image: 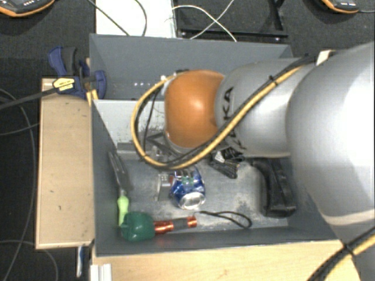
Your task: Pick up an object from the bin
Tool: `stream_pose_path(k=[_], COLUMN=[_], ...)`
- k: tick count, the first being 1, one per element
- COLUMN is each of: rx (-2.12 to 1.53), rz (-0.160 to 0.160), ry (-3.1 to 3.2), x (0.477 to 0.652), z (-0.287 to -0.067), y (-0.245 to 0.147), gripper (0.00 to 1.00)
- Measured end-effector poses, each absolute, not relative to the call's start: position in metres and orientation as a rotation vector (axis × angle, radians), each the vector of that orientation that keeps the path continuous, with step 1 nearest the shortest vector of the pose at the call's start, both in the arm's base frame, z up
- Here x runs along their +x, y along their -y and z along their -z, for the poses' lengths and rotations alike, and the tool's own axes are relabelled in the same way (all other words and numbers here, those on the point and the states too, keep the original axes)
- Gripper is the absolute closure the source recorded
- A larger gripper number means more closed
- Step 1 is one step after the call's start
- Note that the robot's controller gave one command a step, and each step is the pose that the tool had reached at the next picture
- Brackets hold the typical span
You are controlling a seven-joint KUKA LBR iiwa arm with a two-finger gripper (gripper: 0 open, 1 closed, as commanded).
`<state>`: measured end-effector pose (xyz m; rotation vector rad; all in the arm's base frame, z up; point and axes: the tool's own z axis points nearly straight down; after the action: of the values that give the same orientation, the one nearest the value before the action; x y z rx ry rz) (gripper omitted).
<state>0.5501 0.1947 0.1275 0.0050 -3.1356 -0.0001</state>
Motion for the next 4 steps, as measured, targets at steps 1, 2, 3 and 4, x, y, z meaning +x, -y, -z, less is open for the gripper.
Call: stream_pose_path(k=[1, 2, 3, 4], rx=[-0.004, 0.801, 0.283, 0.648], rz=[0.002, 0.001, 0.003, 0.0], ry=[3.144, 3.029, 3.134, 3.068], x=[0.552, 0.576, 0.564, 0.573], z=[-0.132, -0.07, -0.12, -0.1], y=[-0.194, -0.114, -0.111, -0.068], gripper=[0.0, 0.0, 0.0, 0.0])
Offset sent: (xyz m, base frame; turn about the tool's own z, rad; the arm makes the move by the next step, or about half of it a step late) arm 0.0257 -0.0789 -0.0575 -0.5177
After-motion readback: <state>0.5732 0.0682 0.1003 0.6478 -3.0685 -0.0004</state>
